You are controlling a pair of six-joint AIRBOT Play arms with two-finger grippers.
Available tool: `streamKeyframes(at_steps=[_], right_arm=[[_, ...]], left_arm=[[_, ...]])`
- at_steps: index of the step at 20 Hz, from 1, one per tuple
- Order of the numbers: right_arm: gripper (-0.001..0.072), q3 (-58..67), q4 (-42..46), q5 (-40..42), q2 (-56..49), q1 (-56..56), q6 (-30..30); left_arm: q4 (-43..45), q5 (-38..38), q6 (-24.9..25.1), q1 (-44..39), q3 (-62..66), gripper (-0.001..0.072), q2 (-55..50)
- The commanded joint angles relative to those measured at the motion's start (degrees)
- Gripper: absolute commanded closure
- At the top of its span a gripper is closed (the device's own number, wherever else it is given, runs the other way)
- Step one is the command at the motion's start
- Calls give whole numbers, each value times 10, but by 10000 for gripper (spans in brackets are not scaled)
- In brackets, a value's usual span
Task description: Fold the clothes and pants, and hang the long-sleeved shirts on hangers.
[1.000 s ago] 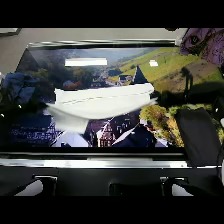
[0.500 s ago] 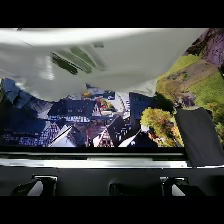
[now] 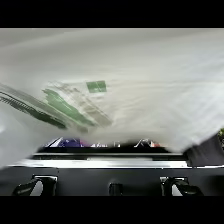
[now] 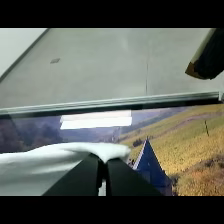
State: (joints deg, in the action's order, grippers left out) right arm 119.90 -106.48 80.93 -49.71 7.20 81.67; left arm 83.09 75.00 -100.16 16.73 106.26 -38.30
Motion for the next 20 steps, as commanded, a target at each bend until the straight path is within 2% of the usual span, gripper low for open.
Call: streamKeyframes(at_steps=[1,3,7,10,13,16,20], right_arm=[[681,1,15,69,-87,0,-22],[680,-4,1,97,-172,0,-22],[680,-61,-14,77,-342,-3,12],[680,-66,-19,29,-470,-3,20],[680,-66,-40,-46,-563,-3,45],[680,-66,-40,-111,-620,-3,56],[680,-64,-40,-120,-630,-3,71]], left_arm=[[-71,42,58,0,-35,690,-63],[-116,50,94,0,-77,690,-134],[-138,-3,136,-19,-135,690,-317],[-137,-65,164,-65,-134,690,-468],[-137,-148,164,-100,-129,690,-582],[-137,-212,164,-112,-99,689,-649],[-137,-212,164,-111,-71,689,-671]])
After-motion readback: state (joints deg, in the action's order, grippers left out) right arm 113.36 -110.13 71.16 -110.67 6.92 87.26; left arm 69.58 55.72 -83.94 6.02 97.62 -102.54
